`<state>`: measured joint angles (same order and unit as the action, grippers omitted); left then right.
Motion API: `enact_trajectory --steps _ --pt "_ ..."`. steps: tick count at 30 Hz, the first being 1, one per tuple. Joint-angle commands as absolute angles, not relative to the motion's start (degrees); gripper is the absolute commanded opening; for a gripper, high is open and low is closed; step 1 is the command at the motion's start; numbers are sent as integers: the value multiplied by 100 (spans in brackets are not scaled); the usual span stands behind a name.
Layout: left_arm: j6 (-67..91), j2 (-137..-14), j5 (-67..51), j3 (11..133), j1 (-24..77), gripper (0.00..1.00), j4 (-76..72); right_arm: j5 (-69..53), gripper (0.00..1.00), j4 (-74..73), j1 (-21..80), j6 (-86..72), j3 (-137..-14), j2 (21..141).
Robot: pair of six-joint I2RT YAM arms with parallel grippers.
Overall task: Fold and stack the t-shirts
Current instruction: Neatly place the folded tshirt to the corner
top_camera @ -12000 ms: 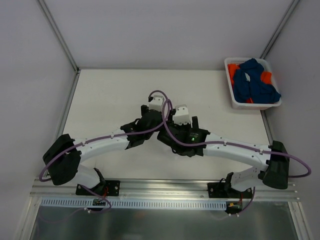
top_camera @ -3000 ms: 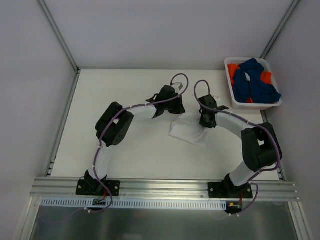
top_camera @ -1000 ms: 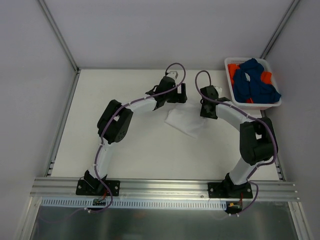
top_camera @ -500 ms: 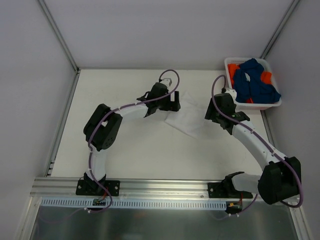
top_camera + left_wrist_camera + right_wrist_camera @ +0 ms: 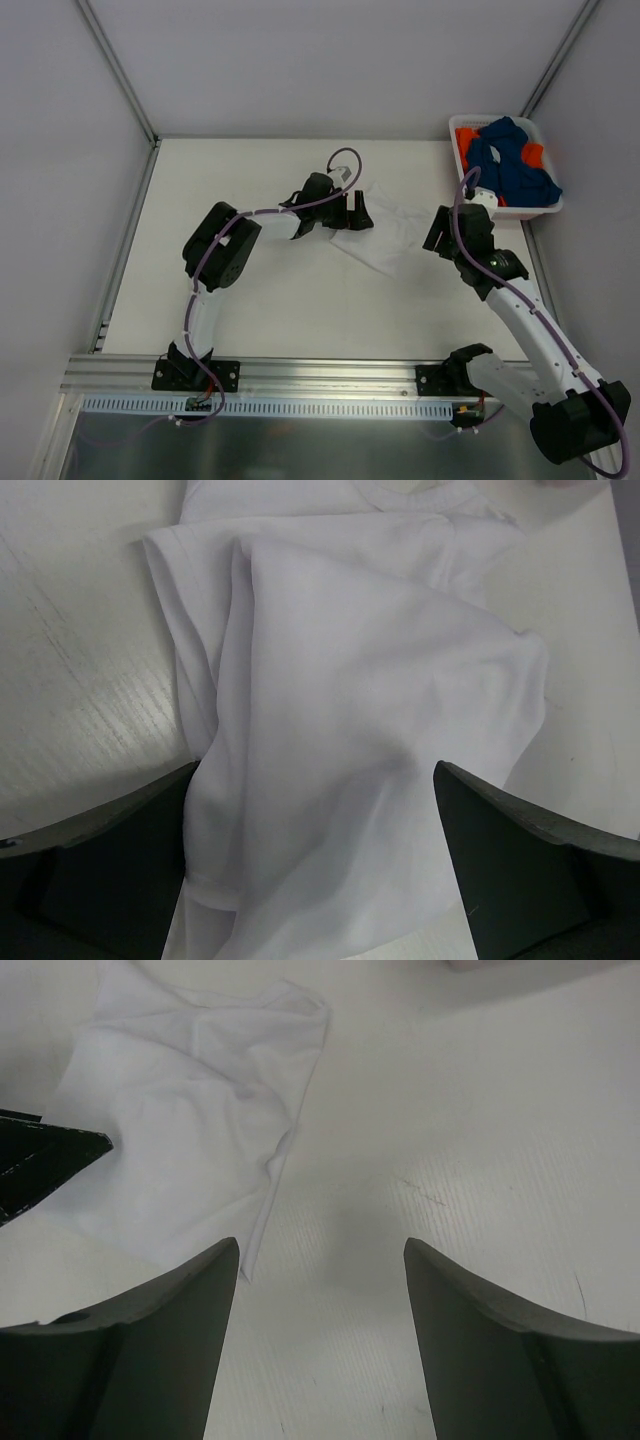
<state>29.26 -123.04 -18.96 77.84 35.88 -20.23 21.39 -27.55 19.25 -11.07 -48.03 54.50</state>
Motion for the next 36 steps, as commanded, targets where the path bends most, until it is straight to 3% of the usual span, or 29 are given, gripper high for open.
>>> enact_trajectory --steps 1,3,10,12,27,30,33,36 --pt "3260 -12472 -2487 7638 3525 99 -2452 2320 71 -3006 1916 -1143 -4852 5335" --pt "3339 -12480 -2523 7541 3524 97 -2566 2294 71 -3023 1916 -1169 -4852 5361" --pt "3392 -12471 -2645 7374 3524 69 -2663 2232 71 -2979 1951 -1257 -4764 5388" --pt "3480 -12515 -2776 7383 3524 65 -2733 2224 71 -2979 1951 -1266 -4746 5388" --pt "4280 -13096 -3102 7638 3559 65 -3576 2364 72 -3243 1986 -1257 -4711 5089" --pt "4420 -13201 -3155 7777 3603 60 -3682 2364 72 -3287 1986 -1257 -4728 5063" --pt "4517 -13359 -3251 7962 3691 50 -3683 2391 72 -3340 1995 -1257 -4729 5027" --pt "4588 -13535 -3313 8200 3823 19 -3674 2443 72 -3401 1986 -1248 -4720 4957"
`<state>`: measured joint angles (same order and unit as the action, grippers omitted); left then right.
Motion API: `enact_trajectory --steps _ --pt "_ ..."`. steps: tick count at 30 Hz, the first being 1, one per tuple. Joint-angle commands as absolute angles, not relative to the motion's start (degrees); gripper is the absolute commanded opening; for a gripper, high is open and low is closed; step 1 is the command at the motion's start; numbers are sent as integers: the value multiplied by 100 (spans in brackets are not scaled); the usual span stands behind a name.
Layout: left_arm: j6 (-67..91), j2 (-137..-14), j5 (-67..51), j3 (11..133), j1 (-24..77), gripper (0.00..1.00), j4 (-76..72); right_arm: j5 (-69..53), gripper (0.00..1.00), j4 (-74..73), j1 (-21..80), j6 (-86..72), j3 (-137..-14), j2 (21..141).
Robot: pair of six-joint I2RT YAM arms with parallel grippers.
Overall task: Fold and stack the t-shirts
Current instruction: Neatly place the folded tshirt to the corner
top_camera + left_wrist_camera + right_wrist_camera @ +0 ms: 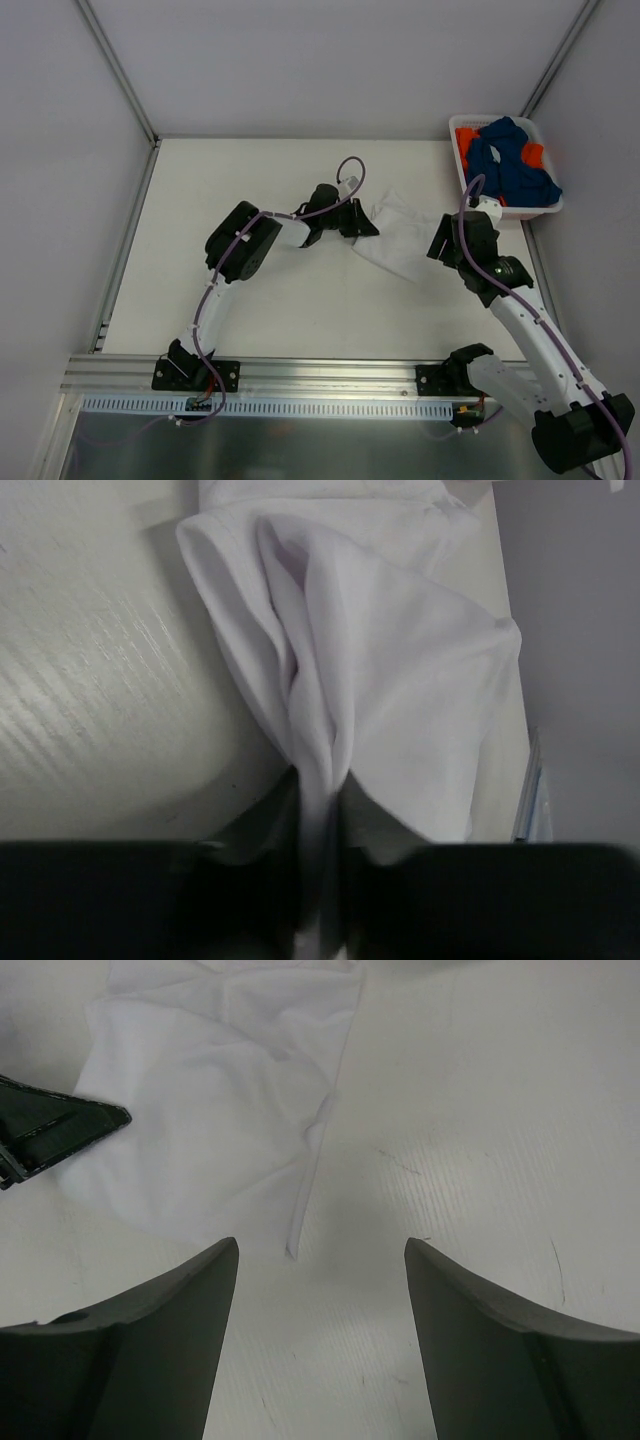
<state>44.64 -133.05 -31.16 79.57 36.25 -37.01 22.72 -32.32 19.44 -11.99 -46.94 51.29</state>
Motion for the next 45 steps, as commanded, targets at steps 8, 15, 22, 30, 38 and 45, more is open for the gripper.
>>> enact_trajectory --steps 8,15,22,30,38,45 --pt "4326 -13132 -2779 7744 3894 0 -3395 2479 72 -3454 1995 -1248 -4606 4878" --pt "3789 -11614 -1419 6391 3639 0 -2418 2233 72 -3200 1995 -1283 -4474 4974" --pt "3674 -10065 174 5468 3481 0 -985 1908 72 -2734 2013 -1222 -4307 5229" --pt "3718 -9282 1282 5072 2945 0 130 1477 72 -2216 2048 -1081 -4043 5423" --pt "3727 -9220 1863 5018 2277 0 843 1222 72 -2004 2074 -932 -4034 5660" --pt "3542 -9176 1819 5387 1442 0 1423 1187 72 -1942 2136 -835 -3964 5686"
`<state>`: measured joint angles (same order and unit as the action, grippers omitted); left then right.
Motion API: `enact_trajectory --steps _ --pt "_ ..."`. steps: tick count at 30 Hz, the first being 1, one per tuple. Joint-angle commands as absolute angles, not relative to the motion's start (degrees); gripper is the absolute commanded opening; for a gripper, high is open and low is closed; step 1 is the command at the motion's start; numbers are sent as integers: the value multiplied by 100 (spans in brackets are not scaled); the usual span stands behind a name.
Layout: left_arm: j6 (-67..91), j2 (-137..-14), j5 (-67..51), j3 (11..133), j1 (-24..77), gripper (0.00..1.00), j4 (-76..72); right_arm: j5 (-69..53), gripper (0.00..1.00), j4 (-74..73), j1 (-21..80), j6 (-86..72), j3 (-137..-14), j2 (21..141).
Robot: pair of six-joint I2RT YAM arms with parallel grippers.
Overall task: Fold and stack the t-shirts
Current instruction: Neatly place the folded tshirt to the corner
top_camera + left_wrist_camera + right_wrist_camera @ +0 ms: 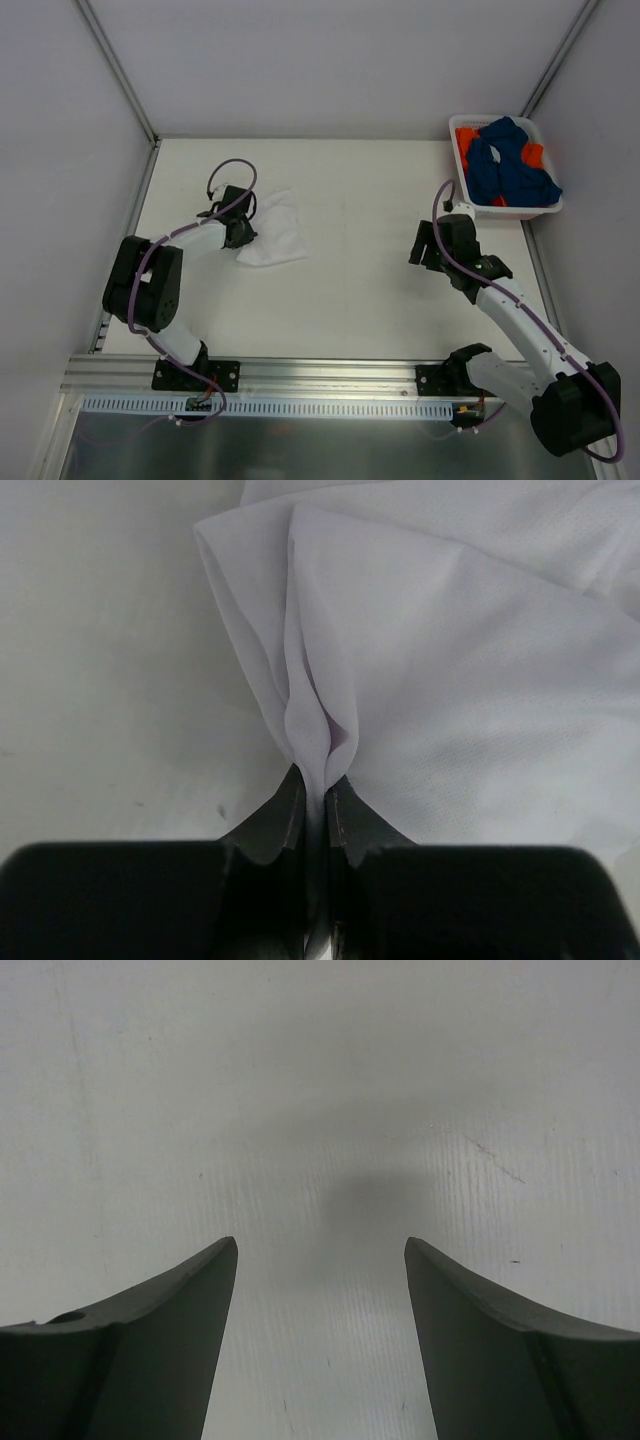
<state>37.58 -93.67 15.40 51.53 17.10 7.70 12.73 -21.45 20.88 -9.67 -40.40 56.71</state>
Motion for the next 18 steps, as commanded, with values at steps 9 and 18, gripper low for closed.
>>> enact_trajectory --steps 9,18 --pt "3147 -8991 1776 5511 247 0 1784 1108 72 -1890 2188 -817 -3894 5678" --pt "2664 -9693 1293 6125 -991 0 1802 1134 72 -1951 2241 -782 -3902 5678"
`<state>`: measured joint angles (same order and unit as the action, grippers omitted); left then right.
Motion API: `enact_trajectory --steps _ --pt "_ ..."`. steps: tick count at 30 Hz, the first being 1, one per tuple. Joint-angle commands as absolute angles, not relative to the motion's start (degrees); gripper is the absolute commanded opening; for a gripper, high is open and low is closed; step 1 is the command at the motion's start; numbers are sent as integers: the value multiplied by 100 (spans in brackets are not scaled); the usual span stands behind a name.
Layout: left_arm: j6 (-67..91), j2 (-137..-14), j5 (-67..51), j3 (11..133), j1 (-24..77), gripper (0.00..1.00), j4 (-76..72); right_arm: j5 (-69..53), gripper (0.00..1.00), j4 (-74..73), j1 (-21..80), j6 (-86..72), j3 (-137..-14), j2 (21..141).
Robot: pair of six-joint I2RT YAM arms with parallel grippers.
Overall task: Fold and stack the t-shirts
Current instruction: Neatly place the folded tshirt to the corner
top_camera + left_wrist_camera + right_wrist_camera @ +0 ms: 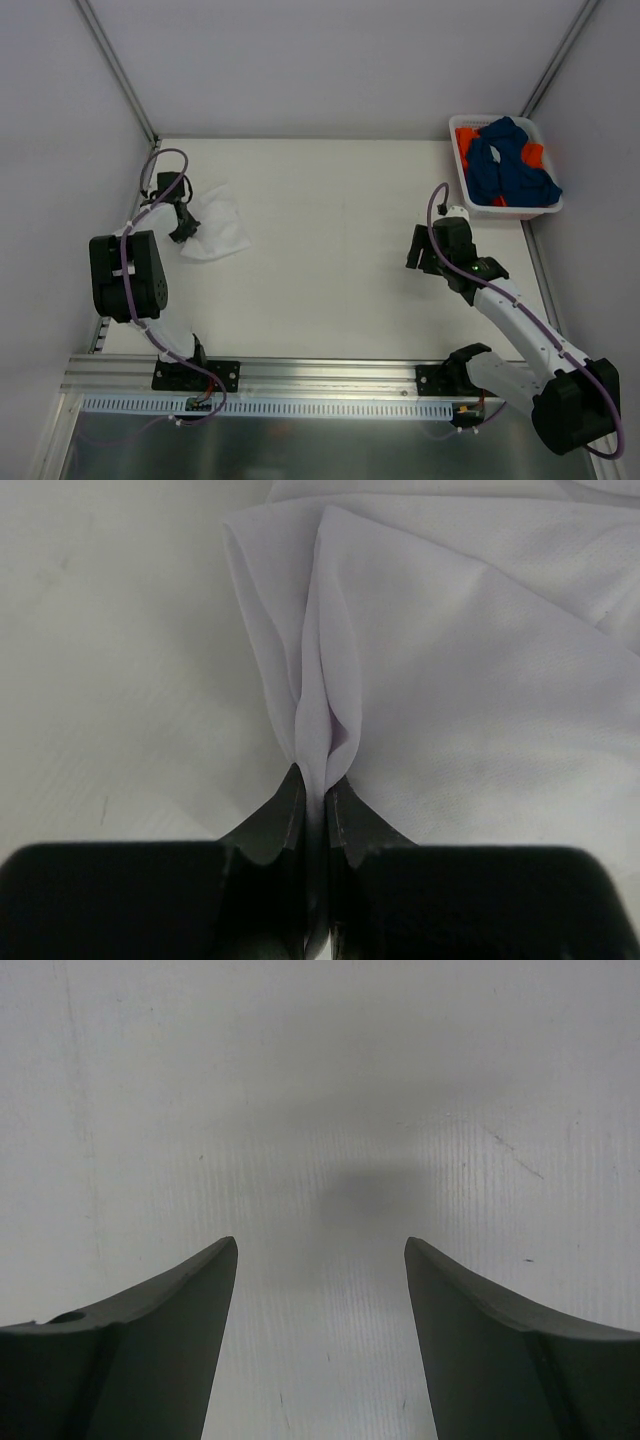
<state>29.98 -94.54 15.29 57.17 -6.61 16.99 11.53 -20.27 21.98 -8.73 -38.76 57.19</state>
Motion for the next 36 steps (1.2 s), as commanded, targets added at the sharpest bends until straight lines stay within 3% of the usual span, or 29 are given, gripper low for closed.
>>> enact_trajectory --steps 1,8,16,17,22,25,29,31,33,34,35,36 --pt "2559 -9877 1222 6222 -1080 0 1810 1151 72 -1969 2241 -765 -3902 5669" --pt "2408 -10660 870 7240 -1591 0 1837 1327 72 -2109 2259 -703 -3972 5625" --pt "2347 -11110 1687 7928 -1600 2 1881 1538 72 -2267 2276 -598 -4069 5792" --pt "2364 -11057 1940 7919 -1574 7 1872 1547 72 -2276 2276 -589 -4078 5818" --pt "2294 -10286 3135 7787 -1170 60 1741 1494 72 -2250 2294 -624 -4096 5994" --pt "2075 -9741 3954 7708 -722 74 1513 1503 73 -2241 2364 -677 -4087 6038" --pt "2057 -9194 3754 7761 -353 76 1494 1573 73 -2259 2452 -738 -4025 6003" --pt "2013 -8974 3447 7708 -37 74 1450 1599 73 -2285 2478 -773 -4008 5994" --pt "2056 -9034 3166 7690 244 65 1398 1608 73 -2302 2522 -808 -4008 5977" --pt "2083 -9131 3042 7690 272 56 1389 1626 73 -2320 2549 -843 -4017 5959" --pt "2109 -9245 2928 7708 272 18 1397 1643 73 -2338 2575 -870 -4017 5889" --pt "2179 -9498 2709 7717 272 0 1389 1678 73 -2390 2601 -888 -4017 5845"
